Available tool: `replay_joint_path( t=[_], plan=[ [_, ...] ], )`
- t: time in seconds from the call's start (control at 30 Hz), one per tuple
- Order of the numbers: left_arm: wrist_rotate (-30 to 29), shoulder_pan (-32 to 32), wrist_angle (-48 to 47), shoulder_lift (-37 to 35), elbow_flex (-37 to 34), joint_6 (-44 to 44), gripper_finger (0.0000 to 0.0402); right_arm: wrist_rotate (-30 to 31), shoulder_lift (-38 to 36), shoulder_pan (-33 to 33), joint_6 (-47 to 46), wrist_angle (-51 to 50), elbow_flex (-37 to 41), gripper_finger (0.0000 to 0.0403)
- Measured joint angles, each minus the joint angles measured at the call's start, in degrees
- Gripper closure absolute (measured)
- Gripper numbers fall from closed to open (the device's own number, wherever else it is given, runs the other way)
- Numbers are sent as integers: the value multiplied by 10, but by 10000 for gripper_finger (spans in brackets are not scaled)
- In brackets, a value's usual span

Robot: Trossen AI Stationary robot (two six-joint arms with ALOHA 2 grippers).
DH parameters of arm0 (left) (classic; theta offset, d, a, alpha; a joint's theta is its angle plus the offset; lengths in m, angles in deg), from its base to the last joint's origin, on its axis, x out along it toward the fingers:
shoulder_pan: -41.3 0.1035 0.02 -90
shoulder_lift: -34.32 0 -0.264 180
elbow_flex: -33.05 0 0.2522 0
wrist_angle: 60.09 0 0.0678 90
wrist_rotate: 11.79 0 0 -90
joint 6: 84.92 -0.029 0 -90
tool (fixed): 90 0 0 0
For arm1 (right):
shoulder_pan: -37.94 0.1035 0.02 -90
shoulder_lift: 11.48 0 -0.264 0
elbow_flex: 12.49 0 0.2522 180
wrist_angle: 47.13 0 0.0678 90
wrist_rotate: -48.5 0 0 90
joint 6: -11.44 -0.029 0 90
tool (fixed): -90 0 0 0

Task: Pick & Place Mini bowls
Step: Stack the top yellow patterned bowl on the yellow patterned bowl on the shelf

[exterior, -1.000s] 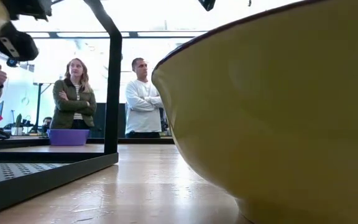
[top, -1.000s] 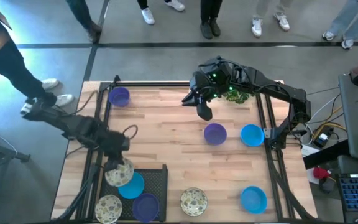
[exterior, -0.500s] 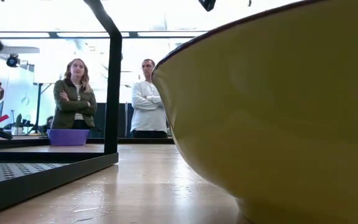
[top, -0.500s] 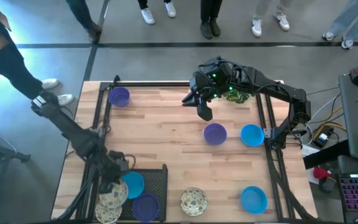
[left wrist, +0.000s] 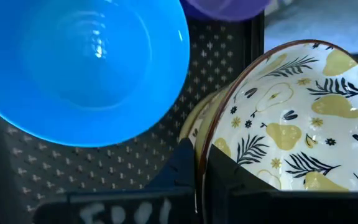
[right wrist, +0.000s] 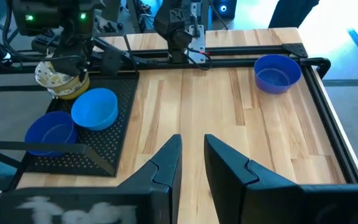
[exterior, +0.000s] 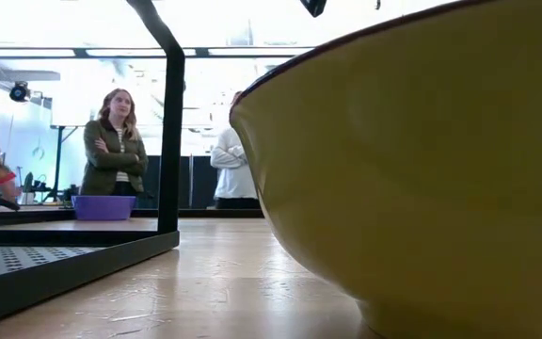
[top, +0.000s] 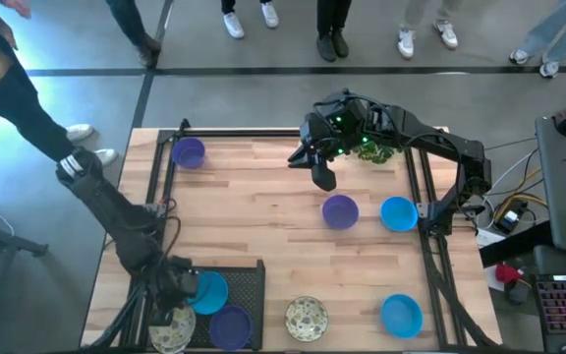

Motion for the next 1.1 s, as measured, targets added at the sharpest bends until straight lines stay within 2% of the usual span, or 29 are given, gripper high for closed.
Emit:
replay_joint_path(
  t=[0.43, 1.1],
  plan=[
    [-7, -17, 43, 54, 1, -2, 397, 0, 0, 0, -5, 0, 0, 342],
    [-16, -27, 44, 76, 1, -13, 393, 0, 0, 0, -5, 1, 0, 344]
  ],
)
